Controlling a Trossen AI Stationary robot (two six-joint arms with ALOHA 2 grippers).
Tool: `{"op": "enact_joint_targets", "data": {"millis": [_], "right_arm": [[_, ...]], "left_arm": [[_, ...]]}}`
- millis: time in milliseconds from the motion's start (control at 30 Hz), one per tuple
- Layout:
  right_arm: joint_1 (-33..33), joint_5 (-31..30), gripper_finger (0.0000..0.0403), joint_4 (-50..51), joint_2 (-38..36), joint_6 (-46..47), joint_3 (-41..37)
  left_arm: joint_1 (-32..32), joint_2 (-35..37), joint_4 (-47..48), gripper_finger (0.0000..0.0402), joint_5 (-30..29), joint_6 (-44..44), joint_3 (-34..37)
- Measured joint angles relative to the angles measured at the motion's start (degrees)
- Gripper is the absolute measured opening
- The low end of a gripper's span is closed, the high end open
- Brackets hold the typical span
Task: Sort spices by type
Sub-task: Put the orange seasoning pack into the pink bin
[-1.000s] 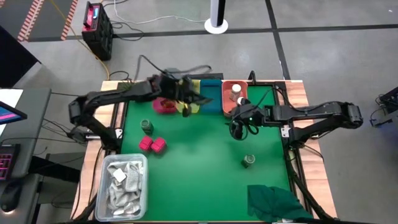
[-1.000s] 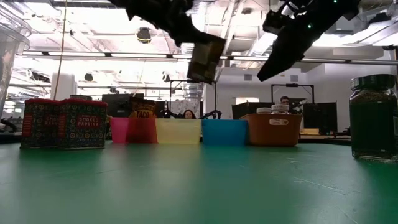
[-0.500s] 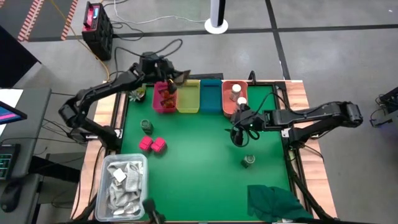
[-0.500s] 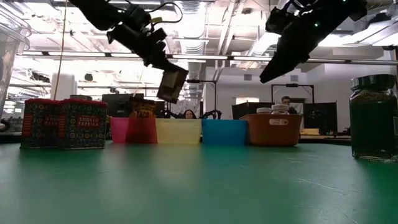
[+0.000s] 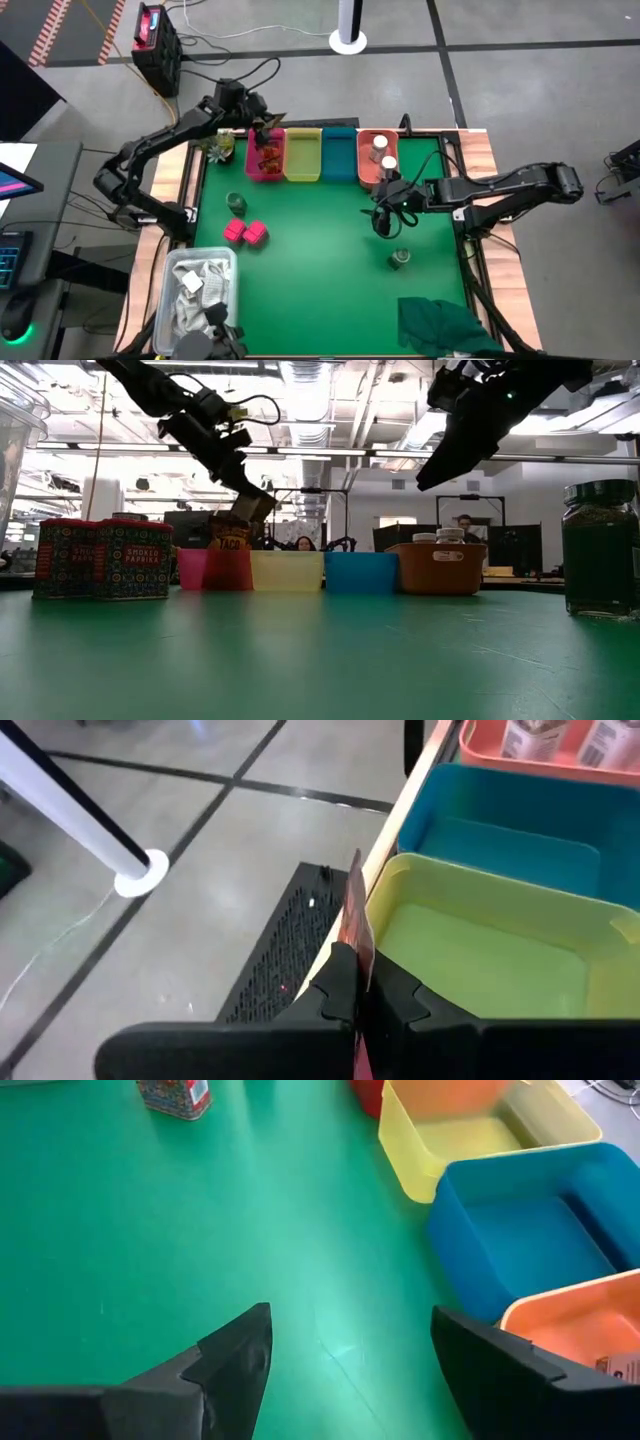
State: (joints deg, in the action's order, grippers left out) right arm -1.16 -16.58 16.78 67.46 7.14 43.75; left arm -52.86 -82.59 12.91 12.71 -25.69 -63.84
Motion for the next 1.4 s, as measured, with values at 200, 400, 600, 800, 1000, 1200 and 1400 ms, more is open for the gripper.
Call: {"op": "enact_joint_targets", "data": {"millis": [200, 400, 600, 800, 1000, 1200, 1400], "right_arm": [[-0.03, 0.0, 0.0299, -1.19, 0.0, 0.04, 0.0], [-0.12, 0.0, 0.0299, -1.58, 0.0, 0.11, 0.0], [-0.4, 0.02, 0.0299, -2.46, 0.0, -0.11, 0.0], [-0.41, 0.02, 0.0299, -2.46, 0.0, -0.04, 0.0], [-2.13, 0.03, 0.0299, -3.31, 0.0, 0.38, 0.0], [-3.93, 0.09, 0.0299, -4.16, 0.01, 0.45, 0.0], [-5.18, 0.07, 0.0299, -4.16, 0.01, 0.55, 0.0]], "left_arm": [[0.56, -0.02, 0.09, 0.0, -0.84, 0.23, 0.05], [1.78, -0.02, 0.72, 0.0, -7.6, 2.63, 0.05], [1.82, -0.02, 4.45, 0.0, -8.98, 2.97, 0.05], [2.17, -0.02, 5.13, 0.0, -9.06, 3.77, 0.05], [3.93, -0.02, 5.06, 0.0002, -9.17, 2.82, 0.05], [5.63, -0.02, 2.61, 0.0006, -9.14, 4.89, 0.03], [6.81, 0.0, -1.74, 0.0002, -13.24, 4.96, 2.64]]}}
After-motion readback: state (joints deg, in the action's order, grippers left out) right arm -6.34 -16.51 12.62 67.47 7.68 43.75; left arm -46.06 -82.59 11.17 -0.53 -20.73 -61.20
